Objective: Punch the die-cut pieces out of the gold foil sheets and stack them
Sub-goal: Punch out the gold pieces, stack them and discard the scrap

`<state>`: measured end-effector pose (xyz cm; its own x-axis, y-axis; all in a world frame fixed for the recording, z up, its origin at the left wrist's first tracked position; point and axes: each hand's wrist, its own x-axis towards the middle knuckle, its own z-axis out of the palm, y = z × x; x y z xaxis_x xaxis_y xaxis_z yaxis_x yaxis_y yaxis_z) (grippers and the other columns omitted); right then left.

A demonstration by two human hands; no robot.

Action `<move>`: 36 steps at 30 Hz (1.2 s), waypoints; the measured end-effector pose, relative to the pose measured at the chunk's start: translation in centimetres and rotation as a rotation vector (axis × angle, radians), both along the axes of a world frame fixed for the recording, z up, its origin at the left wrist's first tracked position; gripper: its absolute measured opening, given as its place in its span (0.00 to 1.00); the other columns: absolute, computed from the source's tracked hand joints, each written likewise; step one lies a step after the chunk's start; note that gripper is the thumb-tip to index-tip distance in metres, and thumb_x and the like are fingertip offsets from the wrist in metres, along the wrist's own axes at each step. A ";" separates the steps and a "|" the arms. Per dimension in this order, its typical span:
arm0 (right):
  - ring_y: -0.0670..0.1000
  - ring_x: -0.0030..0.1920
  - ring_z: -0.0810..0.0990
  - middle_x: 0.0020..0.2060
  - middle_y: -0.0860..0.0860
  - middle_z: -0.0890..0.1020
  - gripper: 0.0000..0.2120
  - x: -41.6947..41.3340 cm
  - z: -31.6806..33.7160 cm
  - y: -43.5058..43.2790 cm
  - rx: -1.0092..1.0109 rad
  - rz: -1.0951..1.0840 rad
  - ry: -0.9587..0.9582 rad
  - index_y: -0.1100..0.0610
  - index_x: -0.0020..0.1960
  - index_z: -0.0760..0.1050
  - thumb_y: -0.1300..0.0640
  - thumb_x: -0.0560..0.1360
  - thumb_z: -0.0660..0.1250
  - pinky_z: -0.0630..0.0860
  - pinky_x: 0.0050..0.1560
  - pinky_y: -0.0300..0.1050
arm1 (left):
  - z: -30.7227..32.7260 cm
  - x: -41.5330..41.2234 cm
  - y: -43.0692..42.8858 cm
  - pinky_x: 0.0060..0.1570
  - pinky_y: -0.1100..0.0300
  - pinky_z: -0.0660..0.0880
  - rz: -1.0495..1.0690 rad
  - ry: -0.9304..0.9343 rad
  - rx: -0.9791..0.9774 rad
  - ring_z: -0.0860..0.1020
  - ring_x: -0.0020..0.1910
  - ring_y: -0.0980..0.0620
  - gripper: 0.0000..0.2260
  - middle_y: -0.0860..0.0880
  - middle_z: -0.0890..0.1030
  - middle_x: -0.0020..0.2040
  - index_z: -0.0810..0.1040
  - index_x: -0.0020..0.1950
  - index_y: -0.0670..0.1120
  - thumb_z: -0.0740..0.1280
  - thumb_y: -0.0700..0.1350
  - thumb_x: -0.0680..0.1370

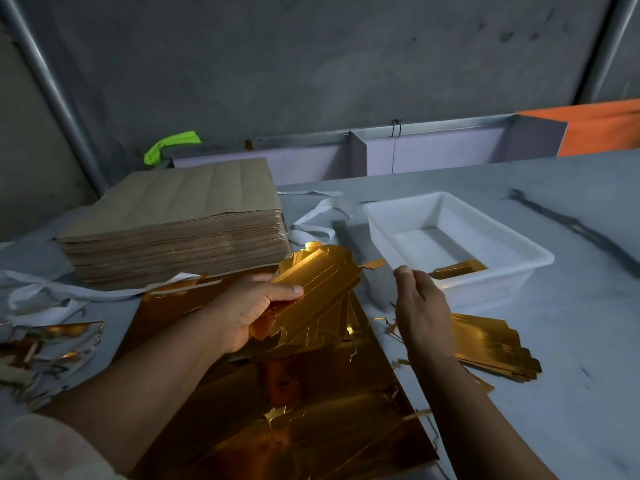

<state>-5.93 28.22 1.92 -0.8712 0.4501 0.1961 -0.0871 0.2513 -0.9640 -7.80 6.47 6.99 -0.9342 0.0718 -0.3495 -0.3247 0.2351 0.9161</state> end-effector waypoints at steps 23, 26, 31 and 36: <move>0.37 0.45 0.79 0.42 0.33 0.80 0.17 1.8 -1.0 -3.6 -0.209 0.519 -0.266 0.35 0.51 0.71 0.30 0.75 0.50 0.71 0.46 0.36 | -1.7 0.5 5.0 0.49 0.47 0.80 0.130 -0.064 0.205 0.81 0.52 0.40 0.16 0.40 0.81 0.55 0.76 0.60 0.46 0.72 0.42 0.73; 0.41 0.44 0.83 0.38 0.35 0.82 0.15 1.5 -0.9 -3.2 -0.358 0.480 -0.316 0.38 0.48 0.72 0.31 0.77 0.53 0.76 0.44 0.42 | -1.7 0.5 4.8 0.53 0.45 0.79 0.117 -0.079 0.195 0.81 0.52 0.40 0.15 0.40 0.81 0.54 0.76 0.61 0.46 0.70 0.40 0.75; 0.58 0.56 0.81 0.60 0.55 0.81 0.22 1.1 -0.3 -2.6 -0.569 0.322 -0.411 0.51 0.67 0.69 0.38 0.82 0.54 0.79 0.55 0.58 | -1.6 0.5 4.9 0.44 0.50 0.80 0.120 -0.125 0.212 0.83 0.46 0.42 0.12 0.40 0.84 0.50 0.76 0.58 0.43 0.69 0.43 0.75; 0.61 0.61 0.78 0.65 0.57 0.78 0.29 0.9 -0.4 -1.9 -0.585 0.273 -0.411 0.51 0.75 0.64 0.36 0.81 0.51 0.73 0.64 0.65 | -1.7 0.4 5.0 0.38 0.54 0.79 0.112 -0.117 0.290 0.84 0.40 0.46 0.13 0.43 0.86 0.45 0.79 0.58 0.44 0.64 0.50 0.79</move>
